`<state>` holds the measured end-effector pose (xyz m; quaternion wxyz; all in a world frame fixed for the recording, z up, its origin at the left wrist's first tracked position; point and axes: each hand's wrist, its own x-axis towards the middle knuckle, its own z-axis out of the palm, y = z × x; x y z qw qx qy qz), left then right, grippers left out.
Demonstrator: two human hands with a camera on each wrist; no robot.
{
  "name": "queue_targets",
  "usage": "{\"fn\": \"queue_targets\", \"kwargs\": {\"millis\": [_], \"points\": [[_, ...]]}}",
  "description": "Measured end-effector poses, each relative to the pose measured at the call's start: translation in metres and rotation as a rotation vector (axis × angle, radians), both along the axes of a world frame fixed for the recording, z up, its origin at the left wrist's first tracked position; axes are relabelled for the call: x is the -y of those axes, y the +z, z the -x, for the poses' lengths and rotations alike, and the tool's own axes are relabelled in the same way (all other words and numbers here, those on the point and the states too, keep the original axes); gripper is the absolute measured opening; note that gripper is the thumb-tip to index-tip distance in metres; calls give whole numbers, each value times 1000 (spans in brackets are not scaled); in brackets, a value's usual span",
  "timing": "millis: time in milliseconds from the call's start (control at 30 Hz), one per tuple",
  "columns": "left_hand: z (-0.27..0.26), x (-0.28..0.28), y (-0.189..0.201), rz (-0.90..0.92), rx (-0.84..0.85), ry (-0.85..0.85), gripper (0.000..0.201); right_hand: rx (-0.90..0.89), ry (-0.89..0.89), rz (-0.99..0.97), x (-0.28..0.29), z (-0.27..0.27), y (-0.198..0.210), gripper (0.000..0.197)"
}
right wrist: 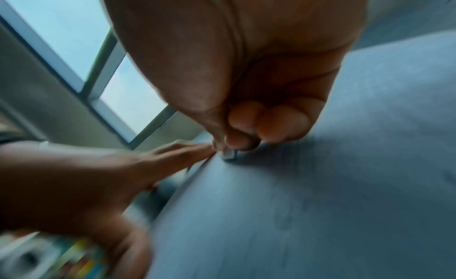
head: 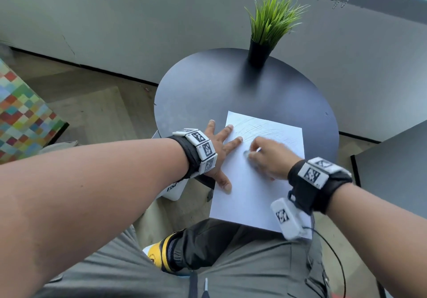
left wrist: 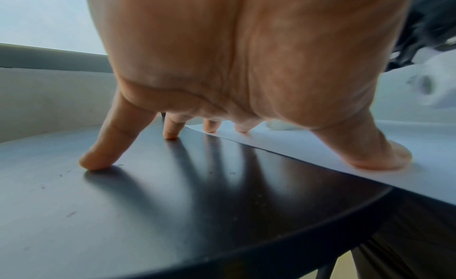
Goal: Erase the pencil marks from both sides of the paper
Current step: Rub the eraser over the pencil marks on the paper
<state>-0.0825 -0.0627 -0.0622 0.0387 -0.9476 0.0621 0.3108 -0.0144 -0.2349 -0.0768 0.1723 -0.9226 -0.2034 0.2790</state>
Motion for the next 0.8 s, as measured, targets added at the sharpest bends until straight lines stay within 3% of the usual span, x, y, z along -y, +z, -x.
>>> {"fn": "queue_targets", "kwargs": {"millis": [100,133,267,433,633,700,800], "points": [[-3,-1,-3,11,9,-3,132,-62,231,84,-6,28,0,19],[-3,-1,-3,7,11,-9,133,-27,228,85,-6,23,0,20],[-3,1,-3,9,9,-5,132,64,-60,-15,5,-10,4,22],[-4,-3,-5,30,-6,8,134,-17,240,69,-13,29,0,17],[-2,5,-5,32,10,27,133,36,279,64,-11,34,0,22],[-2,6,-7,49,25,43,132,76,214,44,-12,28,-1,21],[-2,6,-9,57,15,59,134,152,-42,57,-7,-3,4,23]]}}
